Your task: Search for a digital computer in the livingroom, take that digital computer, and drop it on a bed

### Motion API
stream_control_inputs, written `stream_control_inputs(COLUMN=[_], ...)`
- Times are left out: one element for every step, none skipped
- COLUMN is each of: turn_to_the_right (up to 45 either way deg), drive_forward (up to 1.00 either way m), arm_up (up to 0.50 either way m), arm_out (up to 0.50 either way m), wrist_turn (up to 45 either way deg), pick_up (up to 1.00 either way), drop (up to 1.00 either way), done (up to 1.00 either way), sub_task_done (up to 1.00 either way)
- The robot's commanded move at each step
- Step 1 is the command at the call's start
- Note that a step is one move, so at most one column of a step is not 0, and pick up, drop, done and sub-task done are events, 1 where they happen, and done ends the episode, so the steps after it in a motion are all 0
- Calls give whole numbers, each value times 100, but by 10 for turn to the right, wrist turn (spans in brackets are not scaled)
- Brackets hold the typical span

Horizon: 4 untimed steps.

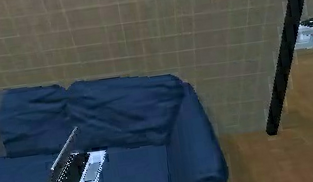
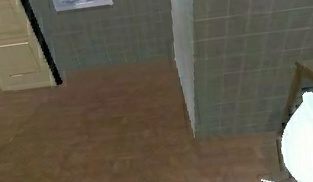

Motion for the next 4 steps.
stream_control_inputs(turn_to_the_right=[450, 270, 0, 450], drive_forward=[0, 0, 15, 0], arm_up=[0, 0, 0, 0], arm_out=[0, 0, 0, 0], wrist_turn=[0, 0, 0, 0], pick_up=[0, 0, 0, 0], drop=[0, 0, 0, 0], done=[0, 0, 0, 0], sub_task_done=[0, 0, 0, 0])
